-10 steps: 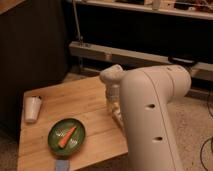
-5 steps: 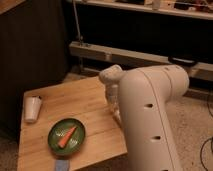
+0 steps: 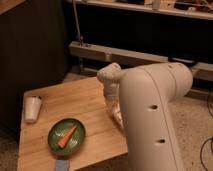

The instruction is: Stand the bottle upright

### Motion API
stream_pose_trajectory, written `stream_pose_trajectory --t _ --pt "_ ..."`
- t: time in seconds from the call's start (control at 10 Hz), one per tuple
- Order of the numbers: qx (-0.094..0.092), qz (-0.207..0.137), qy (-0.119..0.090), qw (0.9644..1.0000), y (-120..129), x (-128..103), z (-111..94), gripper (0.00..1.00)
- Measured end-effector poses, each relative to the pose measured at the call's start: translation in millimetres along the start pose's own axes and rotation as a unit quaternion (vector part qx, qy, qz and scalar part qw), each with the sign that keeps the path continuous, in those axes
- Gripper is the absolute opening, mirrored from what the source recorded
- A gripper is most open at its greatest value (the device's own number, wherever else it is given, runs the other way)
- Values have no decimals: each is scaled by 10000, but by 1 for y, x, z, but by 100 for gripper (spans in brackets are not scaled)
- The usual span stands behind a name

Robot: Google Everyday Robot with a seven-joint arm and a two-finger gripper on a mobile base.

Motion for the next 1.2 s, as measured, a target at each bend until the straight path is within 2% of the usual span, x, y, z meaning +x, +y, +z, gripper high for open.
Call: stream_pose_trajectory --t 0.2,0.3,0.6,0.9,1.1,1.2 --pt "59 -172 -352 9992 16 -22 -24 16" --pt "83 -286 -583 9979 28 -34 -39 16" --pt "222 -462 -1106 9925 42 -53 -72 16" --pt "361 -453 -1510 9868 44 -59 -96 16" --pt "463 -328 -1841 9813 43 -61 -112 16" --pt "490 -278 -1926 9797 42 -61 -116 16"
